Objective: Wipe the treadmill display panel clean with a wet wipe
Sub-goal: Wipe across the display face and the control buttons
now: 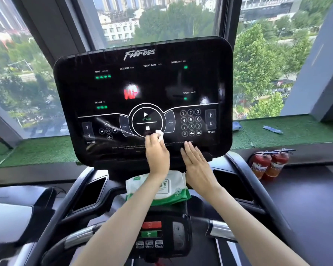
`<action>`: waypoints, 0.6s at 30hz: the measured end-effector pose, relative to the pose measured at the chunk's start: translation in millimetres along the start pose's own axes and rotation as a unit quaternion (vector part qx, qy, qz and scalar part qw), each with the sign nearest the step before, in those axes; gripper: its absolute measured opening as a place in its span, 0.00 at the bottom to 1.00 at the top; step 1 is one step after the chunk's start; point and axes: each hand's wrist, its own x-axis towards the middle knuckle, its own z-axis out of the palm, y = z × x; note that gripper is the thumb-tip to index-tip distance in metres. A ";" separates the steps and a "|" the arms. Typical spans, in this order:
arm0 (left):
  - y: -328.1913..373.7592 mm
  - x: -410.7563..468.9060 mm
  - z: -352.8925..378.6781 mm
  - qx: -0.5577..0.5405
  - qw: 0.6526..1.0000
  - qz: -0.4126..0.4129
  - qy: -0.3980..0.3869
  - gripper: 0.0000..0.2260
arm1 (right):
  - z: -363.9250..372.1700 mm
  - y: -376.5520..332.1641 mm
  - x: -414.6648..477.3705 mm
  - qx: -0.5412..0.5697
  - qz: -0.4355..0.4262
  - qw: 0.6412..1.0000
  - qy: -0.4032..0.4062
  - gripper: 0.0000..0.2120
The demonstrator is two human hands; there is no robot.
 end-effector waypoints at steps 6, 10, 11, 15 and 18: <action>37.3 -12.9 29.8 -0.010 0.983 0.123 -0.137 0.06 | -12.0 40.3 -15.3 -0.002 0.105 0.994 0.007 0.30; 9.0 -0.2 9.5 -0.024 0.993 0.078 -0.081 0.04 | -9.8 47.0 -16.8 0.003 0.114 0.993 -0.004 0.34; 6.9 0.7 8.9 -0.025 0.995 0.065 -0.067 0.03 | -7.8 46.2 -16.4 0.005 0.114 0.993 -0.004 0.35; 42.1 -15.1 38.7 -0.007 0.984 0.131 -0.117 0.03 | -7.5 49.6 -16.6 0.010 0.099 0.995 -0.013 0.35; 70.2 -23.7 59.5 -0.005 0.964 0.182 -0.195 0.05 | -11.6 58.7 -18.3 0.032 0.083 0.996 -0.012 0.35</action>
